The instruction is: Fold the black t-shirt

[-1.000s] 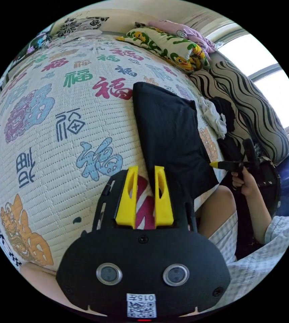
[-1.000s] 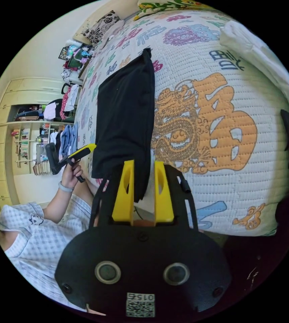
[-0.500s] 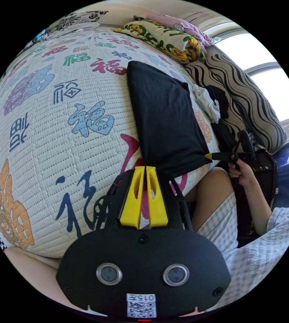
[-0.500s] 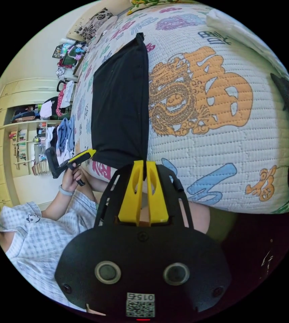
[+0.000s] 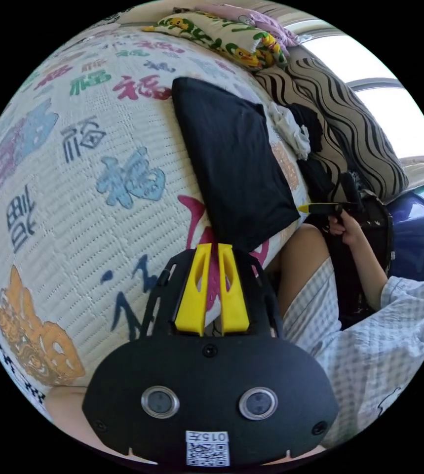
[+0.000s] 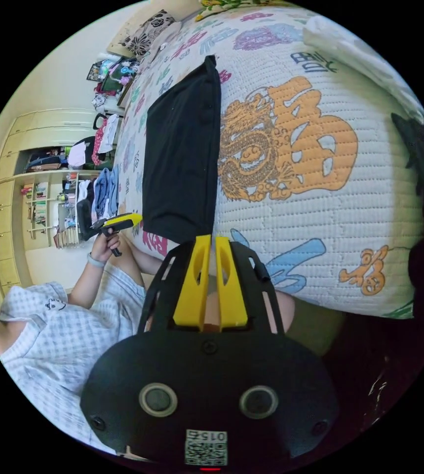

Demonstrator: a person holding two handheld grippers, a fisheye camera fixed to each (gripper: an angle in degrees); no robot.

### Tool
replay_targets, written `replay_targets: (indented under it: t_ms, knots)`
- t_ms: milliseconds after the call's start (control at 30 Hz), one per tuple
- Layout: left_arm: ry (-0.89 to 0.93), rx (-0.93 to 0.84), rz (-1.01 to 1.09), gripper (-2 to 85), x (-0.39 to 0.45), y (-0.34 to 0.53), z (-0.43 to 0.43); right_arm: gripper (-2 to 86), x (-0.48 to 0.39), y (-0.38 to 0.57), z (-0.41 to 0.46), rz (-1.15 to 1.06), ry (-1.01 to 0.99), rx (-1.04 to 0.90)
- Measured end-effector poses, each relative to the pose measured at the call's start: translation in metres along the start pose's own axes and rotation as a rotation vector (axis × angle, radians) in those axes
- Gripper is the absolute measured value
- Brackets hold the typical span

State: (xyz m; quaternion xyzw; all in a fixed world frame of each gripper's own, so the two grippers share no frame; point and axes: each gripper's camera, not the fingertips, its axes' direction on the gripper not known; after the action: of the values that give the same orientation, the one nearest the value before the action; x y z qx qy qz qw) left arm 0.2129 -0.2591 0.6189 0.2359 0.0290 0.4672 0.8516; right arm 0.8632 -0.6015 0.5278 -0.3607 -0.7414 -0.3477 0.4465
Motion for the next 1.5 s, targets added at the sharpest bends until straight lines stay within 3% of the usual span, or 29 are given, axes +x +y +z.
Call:
replay_targets:
  t_ms: [267, 467, 800, 1000, 1233, 1367, 1500]
  knots:
    - [-0.077, 0.209, 0.142, 10.8, -0.021, -0.122, -0.061, 11.9, -0.023, -0.087, -0.056, -0.180, 0.078, 0.198]
    - [-0.006, 0.188, 0.088, 11.2, -0.043, -0.204, -0.037, 12.8, -0.020, -0.169, -0.039, -0.105, 0.027, 0.161]
    - [0.136, 0.166, 0.035, 7.5, -0.058, -0.227, 0.004, 4.8, -0.031, -0.203, -0.002, -0.121, 0.039, 0.005]
    - [0.262, 0.258, 0.141, 3.5, -0.041, -0.209, -0.023, 3.4, -0.038, -0.177, -0.025, -0.188, -0.100, 0.092]
    - [0.245, 0.360, 0.593, 2.3, 0.063, -0.115, -0.081, 2.5, -0.092, -0.060, -0.050, -0.509, -0.133, 0.198]
    - [0.162, 0.285, 0.764, 1.8, 0.111, -0.028, -0.068, 2.1, -0.104, 0.023, -0.013, -0.589, -0.078, 0.140]
    - [0.117, 0.167, 0.746, 1.9, 0.128, 0.025, -0.030, 2.4, -0.095, 0.058, 0.033, -0.540, -0.037, 0.060]
